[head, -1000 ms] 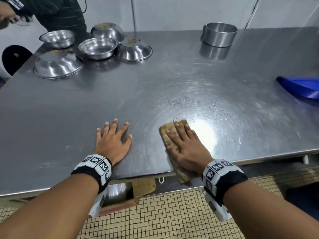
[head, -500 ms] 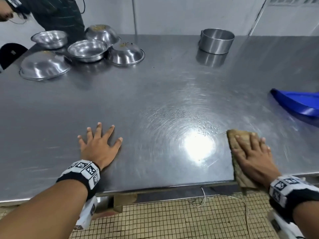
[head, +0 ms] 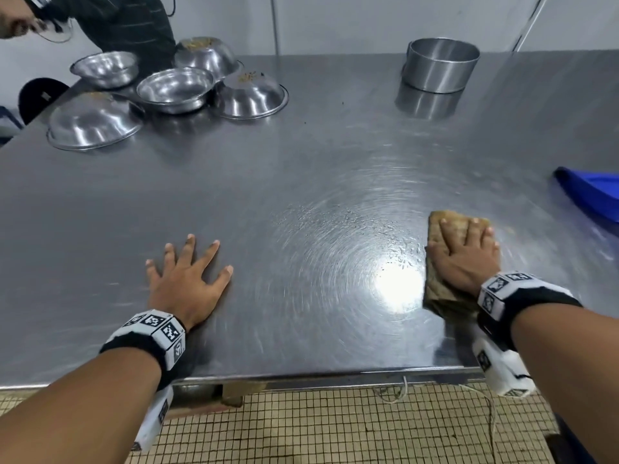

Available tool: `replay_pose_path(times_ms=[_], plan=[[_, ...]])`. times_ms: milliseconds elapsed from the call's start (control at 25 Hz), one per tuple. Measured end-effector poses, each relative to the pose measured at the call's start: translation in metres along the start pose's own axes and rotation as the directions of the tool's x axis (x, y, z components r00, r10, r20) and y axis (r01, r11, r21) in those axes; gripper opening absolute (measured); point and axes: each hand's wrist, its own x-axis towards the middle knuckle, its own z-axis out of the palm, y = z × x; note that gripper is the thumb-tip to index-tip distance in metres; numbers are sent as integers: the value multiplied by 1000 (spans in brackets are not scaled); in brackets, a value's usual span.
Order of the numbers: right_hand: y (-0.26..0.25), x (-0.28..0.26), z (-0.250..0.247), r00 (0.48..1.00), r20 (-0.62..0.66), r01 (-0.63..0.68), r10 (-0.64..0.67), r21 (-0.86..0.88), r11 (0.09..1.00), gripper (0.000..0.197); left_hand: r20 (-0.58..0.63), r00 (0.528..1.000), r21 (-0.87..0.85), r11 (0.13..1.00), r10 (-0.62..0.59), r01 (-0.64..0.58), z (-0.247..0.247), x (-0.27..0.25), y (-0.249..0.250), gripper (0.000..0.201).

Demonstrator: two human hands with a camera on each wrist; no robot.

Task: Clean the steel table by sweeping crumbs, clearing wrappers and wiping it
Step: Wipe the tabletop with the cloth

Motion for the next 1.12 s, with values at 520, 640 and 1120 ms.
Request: replay_pose_path(times_ms=[520, 640, 1120], plan=[[-46, -107, 41, 866, 29, 499, -498, -33, 866, 66, 31, 995, 58, 994, 90, -92, -14, -10, 33, 62], [-2, -114, 38, 880, 16, 475, -475, -31, 879, 66, 48, 973, 15, 974, 225, -226, -9, -24, 85, 62], [139, -3, -22, 998, -22, 50, -52, -90, 995, 70, 105, 971, -1, 977, 214, -215, 8, -21, 160, 65]])
